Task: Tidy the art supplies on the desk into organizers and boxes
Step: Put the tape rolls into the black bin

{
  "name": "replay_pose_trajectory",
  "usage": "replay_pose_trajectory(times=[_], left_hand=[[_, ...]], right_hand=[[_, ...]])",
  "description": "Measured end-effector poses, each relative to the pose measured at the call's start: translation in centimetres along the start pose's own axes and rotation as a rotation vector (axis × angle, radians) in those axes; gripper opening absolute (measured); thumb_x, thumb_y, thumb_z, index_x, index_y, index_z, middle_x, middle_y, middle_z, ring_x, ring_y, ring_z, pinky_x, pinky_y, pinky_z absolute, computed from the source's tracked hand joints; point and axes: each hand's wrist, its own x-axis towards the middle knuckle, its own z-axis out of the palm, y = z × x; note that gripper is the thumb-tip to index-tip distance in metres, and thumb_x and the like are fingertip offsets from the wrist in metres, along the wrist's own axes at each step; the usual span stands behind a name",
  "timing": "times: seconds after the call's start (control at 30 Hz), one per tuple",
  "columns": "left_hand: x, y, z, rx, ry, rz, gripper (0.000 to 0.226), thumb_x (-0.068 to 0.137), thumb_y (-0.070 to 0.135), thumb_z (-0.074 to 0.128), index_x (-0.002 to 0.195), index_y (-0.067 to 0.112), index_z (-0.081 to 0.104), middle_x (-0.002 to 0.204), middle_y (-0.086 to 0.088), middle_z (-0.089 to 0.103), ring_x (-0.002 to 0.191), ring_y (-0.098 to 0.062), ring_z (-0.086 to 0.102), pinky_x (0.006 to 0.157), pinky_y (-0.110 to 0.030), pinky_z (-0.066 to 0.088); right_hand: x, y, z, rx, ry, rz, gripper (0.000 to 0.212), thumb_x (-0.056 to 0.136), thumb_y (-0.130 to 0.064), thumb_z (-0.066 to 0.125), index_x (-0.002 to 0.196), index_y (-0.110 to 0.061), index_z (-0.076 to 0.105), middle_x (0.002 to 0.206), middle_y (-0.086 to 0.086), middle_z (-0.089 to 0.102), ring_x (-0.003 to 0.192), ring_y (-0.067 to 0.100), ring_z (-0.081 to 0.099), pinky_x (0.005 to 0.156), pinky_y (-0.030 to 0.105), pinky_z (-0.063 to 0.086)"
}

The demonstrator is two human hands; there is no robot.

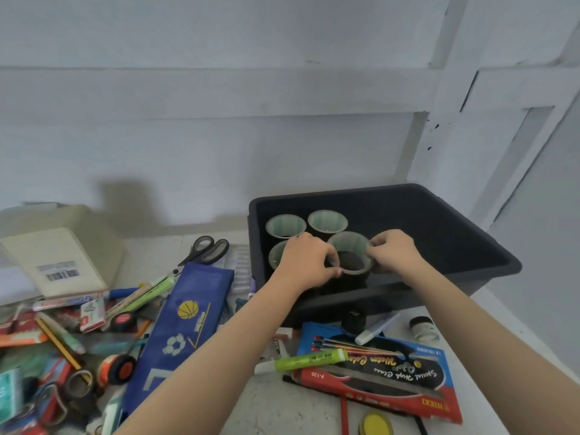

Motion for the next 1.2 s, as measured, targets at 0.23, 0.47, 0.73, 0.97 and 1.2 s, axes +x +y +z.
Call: replay_pose_trajectory(times=[0.23, 0.47, 0.73, 0.97, 1.2], left_hand=[[0.4, -0.3, 0.9, 0.112, 0.009, -0.072, 0.022, 0.085, 0.044, 0.061, 0.100, 0.028, 0.067, 0.128, -0.003, 0.055, 0.123, -0.024, 0.042, 0.099, -0.040, 0.032], [0.5, -0.6, 1.3, 0.167, 0.043, -0.174, 0.036, 0.084, 0.052, 0.059, 0.113, 0.031, 0.061, 0.123, -0.004, 0.056, 0.119, -0.025, 0.043, 0.099, -0.040, 0.032], [-0.3, -0.9, -0.3, -0.271, 0.093, -0.170, 0.040, 0.086, 0.033, 0.063, 0.125, 0.026, 0.057, 0.124, 0.004, 0.060, 0.109, -0.007, 0.052, 0.096, -0.032, 0.043], [-3.8, -1.7, -3.2, -0.339, 0.301, -0.195, 0.034, 0.090, 0.021, 0.058, 0.124, 0.025, 0.057, 0.127, 0.007, 0.058, 0.117, -0.004, 0.046, 0.089, -0.014, 0.029], [-13.0, -8.9, -8.0, -0.072, 0.625, -0.518, 0.025, 0.089, 0.017, 0.056, 0.112, 0.018, 0.064, 0.116, -0.002, 0.064, 0.113, -0.022, 0.052, 0.096, -0.031, 0.036]], right_hand=[[-0.2, 0.1, 0.0, -0.076, -0.316, -0.105, 0.024, 0.088, -0.007, 0.057, 0.112, -0.012, 0.058, 0.101, 0.006, 0.062, 0.094, 0.019, 0.059, 0.085, 0.034, 0.050], [0.4, 0.4, 0.5, -0.133, -0.288, -0.075, 0.050, 0.084, -0.015, 0.066, 0.130, -0.009, 0.046, 0.120, 0.010, 0.057, 0.104, 0.022, 0.057, 0.080, 0.029, 0.050], [0.9, 0.5, 1.1, -0.193, -0.169, -0.192, 0.058, 0.087, -0.027, 0.059, 0.139, -0.010, 0.040, 0.126, 0.011, 0.055, 0.110, 0.023, 0.055, 0.083, 0.030, 0.046], [-2.2, -2.4, 2.7, -0.232, 0.010, -0.530, 0.052, 0.090, -0.028, 0.057, 0.139, -0.018, 0.042, 0.138, 0.005, 0.048, 0.124, 0.019, 0.046, 0.095, 0.029, 0.037], [-8.3, -9.2, 8.2, -0.127, -0.123, -0.836, 0.035, 0.090, -0.026, 0.055, 0.125, -0.021, 0.057, 0.123, -0.004, 0.059, 0.109, 0.005, 0.049, 0.089, 0.016, 0.032]])
